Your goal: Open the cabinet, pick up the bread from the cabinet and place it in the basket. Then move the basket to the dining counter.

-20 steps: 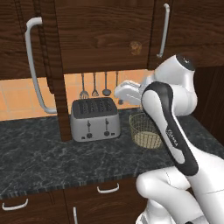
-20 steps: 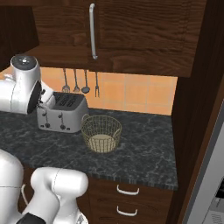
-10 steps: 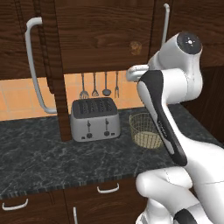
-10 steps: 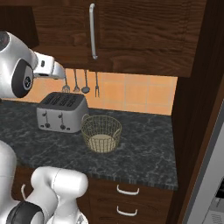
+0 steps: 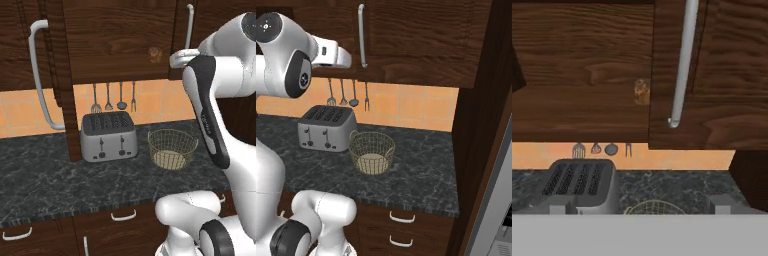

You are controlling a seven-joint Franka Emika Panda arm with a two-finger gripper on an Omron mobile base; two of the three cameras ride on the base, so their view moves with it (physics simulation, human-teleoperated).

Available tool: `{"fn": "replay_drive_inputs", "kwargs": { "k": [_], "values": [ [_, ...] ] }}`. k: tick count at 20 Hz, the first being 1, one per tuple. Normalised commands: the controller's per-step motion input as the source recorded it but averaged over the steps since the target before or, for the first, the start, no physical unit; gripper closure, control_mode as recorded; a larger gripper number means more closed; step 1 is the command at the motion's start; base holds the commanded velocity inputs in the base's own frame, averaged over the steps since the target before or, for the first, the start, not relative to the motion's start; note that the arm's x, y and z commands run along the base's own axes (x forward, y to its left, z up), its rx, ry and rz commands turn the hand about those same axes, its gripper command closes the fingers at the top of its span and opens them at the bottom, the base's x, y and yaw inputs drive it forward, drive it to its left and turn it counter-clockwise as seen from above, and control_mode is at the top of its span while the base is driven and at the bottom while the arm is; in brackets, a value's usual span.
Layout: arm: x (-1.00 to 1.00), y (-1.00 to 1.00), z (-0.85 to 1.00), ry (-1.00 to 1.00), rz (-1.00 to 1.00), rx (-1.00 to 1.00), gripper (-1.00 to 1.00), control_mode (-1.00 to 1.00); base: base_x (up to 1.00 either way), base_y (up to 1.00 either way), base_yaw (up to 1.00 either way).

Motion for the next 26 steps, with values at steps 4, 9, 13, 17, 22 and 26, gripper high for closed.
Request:
{"fn": "replay_drive_inputs", "kwargs": {
  "k": [4,9,13,17,22,26],
  "values": [
    [0.47,-0.7,0.04,0.02,-0.09,0.06,-1.0,-1.0,0.0,0.0,0.0],
    [0.53,-0.17,0.0,0.05,-0.07,0.05,-1.0,-1.0,0.0,0.0,0.0],
    [0.71,-0.03,0.01,0.0,-0.04,0.0,-1.0,-1.0,0.0,0.0,0.0],
    [0.88,-0.03,0.05,0.0,-0.06,0.0,-1.0,-1.0,0.0,0.0,0.0],
    [0.75,-0.04,0.01,0.0,-0.03,0.0,-1.0,-1.0,0.0,0.0,0.0],
    [0.46,0.0,0.0,-0.05,0.0,-0.01,-1.0,-1.0,0.0,0.0,0.0]
  ]
}}
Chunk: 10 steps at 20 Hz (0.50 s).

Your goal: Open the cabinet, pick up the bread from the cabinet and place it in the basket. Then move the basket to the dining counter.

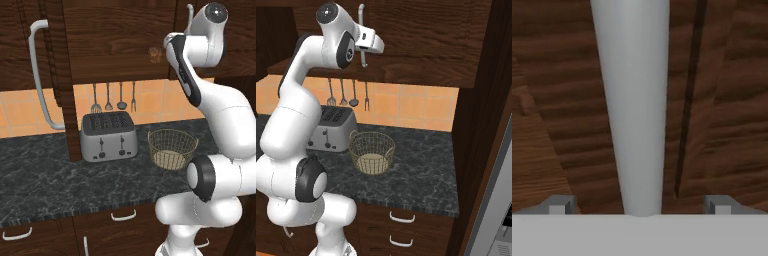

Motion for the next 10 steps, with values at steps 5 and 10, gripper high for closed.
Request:
{"fn": "replay_drive_inputs", "kwargs": {
  "k": [5,10],
  "values": [
    [0.31,0.0,-0.24,-0.26,0.0,-0.04,-1.0,-1.0,0.0,0.0,0.0],
    [0.34,0.0,-0.1,-0.11,0.0,0.0,-1.0,-1.0,0.0,0.0,0.0]
  ]
}}
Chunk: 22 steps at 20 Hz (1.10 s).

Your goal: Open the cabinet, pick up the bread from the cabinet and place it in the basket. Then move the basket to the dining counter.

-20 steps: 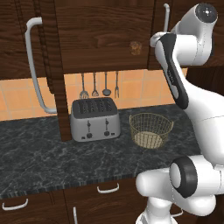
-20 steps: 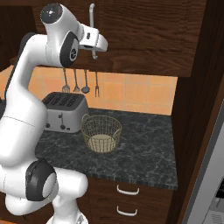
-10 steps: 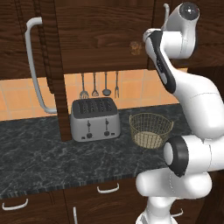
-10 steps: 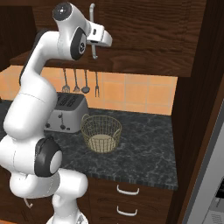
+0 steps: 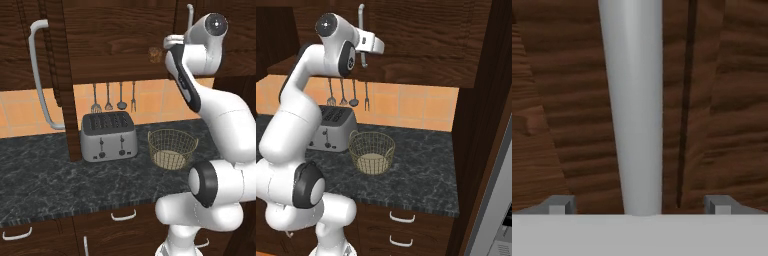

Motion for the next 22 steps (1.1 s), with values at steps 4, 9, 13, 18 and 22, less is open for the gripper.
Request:
{"fn": "replay_drive_inputs", "kwargs": {
  "k": [4,9,13,18,22],
  "values": [
    [0.31,0.0,0.0,0.0,0.0,0.0,1.0,-1.0,0.0,0.0,0.0],
    [0.24,0.0,0.0,0.0,0.0,0.0,1.0,-1.0,0.0,0.0,0.0],
    [-0.13,0.0,0.0,0.0,-0.01,0.0,1.0,-1.0,0.0,0.0,0.0],
    [-0.83,-0.19,0.03,0.02,-0.01,0.0,1.0,-1.0,0.0,0.0,0.0],
    [-1.0,-0.52,0.0,0.08,0.0,0.0,1.0,-1.0,0.0,0.0,0.0]
  ]
}}
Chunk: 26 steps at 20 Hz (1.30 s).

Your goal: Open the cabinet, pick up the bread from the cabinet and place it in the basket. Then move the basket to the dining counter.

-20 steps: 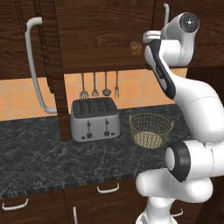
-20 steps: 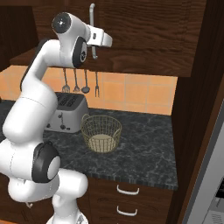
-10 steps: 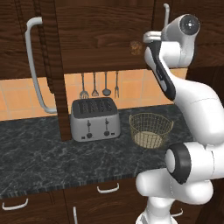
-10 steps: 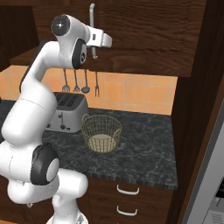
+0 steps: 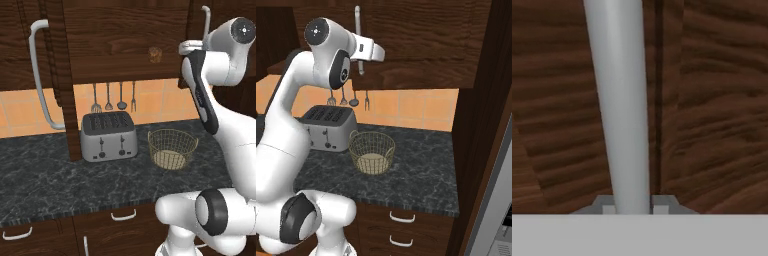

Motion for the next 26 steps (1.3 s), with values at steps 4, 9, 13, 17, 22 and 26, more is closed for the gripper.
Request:
{"fn": "replay_drive_inputs", "kwargs": {
  "k": [4,9,13,17,22,26],
  "values": [
    [-1.0,-0.64,0.07,0.09,0.0,0.0,1.0,-1.0,0.0,0.0,0.0],
    [-1.0,-0.77,0.04,0.09,0.0,0.0,1.0,-1.0,0.0,0.0,0.0],
    [-1.0,-0.75,-0.04,0.07,0.0,0.0,1.0,-1.0,0.0,0.0,0.0],
    [-0.42,-0.78,-0.09,0.0,0.0,0.03,1.0,-1.0,0.0,0.0,0.0],
    [-0.57,-0.08,-0.01,0.0,-0.01,0.02,-1.0,-1.0,0.0,0.0,0.0],
    [-0.69,0.19,0.0,0.0,-0.11,0.0,-1.0,-1.0,0.0,0.0,0.0]
  ]
}}
